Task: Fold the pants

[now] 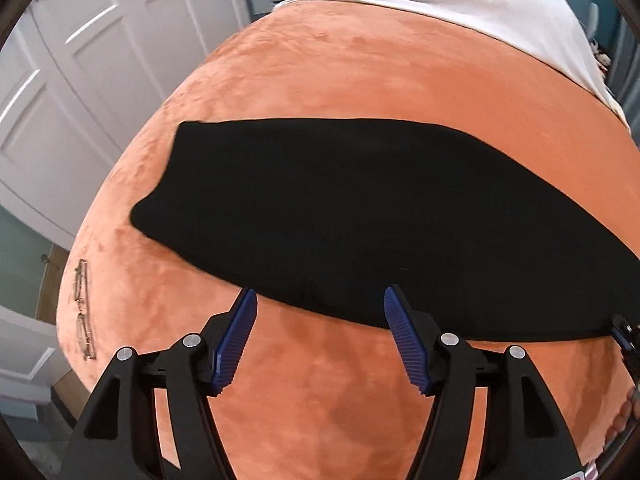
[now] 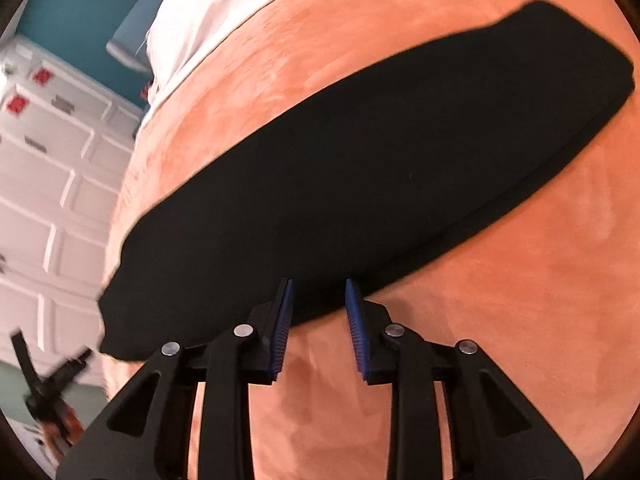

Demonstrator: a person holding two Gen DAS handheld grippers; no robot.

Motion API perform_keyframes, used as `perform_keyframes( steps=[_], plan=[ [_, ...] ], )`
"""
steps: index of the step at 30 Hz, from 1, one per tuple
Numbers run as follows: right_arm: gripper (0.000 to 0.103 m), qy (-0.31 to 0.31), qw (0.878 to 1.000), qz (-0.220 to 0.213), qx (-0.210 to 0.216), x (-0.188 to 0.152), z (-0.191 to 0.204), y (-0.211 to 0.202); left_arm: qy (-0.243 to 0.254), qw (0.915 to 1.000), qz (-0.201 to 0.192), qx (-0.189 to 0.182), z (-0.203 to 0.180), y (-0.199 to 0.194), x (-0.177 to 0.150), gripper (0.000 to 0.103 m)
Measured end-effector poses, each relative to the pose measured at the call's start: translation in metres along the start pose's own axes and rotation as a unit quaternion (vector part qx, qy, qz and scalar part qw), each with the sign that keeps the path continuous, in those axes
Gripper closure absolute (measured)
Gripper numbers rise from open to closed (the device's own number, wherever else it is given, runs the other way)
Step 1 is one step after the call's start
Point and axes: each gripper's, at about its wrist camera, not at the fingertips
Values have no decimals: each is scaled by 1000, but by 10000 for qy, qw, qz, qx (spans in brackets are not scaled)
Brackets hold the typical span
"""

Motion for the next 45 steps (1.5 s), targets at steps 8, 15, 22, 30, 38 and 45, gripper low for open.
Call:
perform_keyframes(
  steps=[8,15,22,30,38,45],
  plan=[
    [99,-108,9997,-163,-156,-10,-4,-11,269,9996,-9,82,-24,-5,-7,39],
    [85,7,9966,-661,-488,-4,-46,-43,418,9988,192,156,-39,-1,-16,38],
    [60,484,9674,-1694,-1817,72,-143,-100,718,9969,208,261,-64,-3,-27,32],
    [86,242,9721,-1289,-1947,113,-168,-61,1101,9926,420,309,-106,2,-42,32],
    [92,83,9717,-1240,-2011,123,-193,-60,1281,9904,430,298,-126,4,-44,31],
    [36,-28,9586,-1702,-2284,116,-176,-80,1333,9892,497,343,-130,5,-53,30]
  ],
)
Point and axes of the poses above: each gripper's, at about its wrist camera, not at the fingertips, and y roughly the way its jaws point, z to its left, x to its top, and after that the axes turned 11 degrees about -x, right-handed
